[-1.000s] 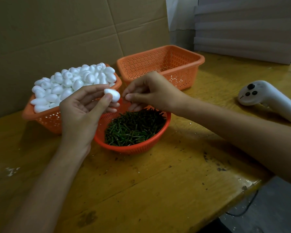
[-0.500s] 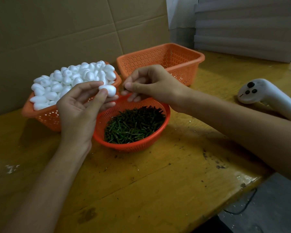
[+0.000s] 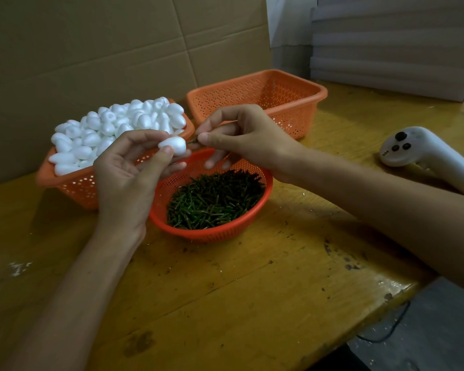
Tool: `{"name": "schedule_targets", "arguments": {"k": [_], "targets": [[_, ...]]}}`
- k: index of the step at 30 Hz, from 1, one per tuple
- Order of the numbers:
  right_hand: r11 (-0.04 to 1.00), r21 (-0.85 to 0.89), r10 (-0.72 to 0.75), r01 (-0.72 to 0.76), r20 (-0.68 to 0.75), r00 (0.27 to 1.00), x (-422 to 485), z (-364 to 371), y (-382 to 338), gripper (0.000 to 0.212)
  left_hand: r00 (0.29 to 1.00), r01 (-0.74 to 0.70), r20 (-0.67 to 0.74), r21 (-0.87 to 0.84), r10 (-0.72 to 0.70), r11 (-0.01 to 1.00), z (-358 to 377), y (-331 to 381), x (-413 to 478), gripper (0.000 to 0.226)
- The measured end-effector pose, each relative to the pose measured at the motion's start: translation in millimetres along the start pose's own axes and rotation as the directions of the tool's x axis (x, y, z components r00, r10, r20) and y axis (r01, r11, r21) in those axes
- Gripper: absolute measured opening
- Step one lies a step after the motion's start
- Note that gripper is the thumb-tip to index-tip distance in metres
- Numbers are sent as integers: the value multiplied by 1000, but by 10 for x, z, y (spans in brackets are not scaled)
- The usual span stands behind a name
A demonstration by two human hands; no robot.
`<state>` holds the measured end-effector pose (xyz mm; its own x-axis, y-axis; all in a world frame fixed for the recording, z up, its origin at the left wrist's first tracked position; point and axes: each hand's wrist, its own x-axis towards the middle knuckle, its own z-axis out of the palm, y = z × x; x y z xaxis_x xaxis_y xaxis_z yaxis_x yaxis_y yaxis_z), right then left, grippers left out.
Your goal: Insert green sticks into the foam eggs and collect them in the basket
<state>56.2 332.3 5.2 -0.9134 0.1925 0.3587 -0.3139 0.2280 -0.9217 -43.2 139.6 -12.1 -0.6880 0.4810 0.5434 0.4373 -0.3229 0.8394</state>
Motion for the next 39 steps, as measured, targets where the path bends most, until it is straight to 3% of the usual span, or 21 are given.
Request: {"name": "schedule_targets", "arguments": {"k": [7,16,20,26,31,39], "targets": [[998,-41,-36,37,33,999,2,9,6,10,1000,-16,28,43,15,999,-18,-22,5,17],[911,-384,-158,151,15,987,-21,52,38,12,999,-18,34,35,17,999,-18,-34,4,22],[880,-445,-176,165,17,984,-21,56,38,11,999,-29,44,53,27,998,-26,-50,11,22],[906,-403,-125,131,40,991,-19,67,41,12,994,-72,93,93,63,993,-33,-78,19,22],[935,-333,-124,124,21,992,-22,67,48,25,993,-72,105,88,62,994,-48,-92,30,22],[898,-387,-189,208,87,978,-24,59,61,16,991,-69,120,98,57,993,-52,-71,37,20]]}}
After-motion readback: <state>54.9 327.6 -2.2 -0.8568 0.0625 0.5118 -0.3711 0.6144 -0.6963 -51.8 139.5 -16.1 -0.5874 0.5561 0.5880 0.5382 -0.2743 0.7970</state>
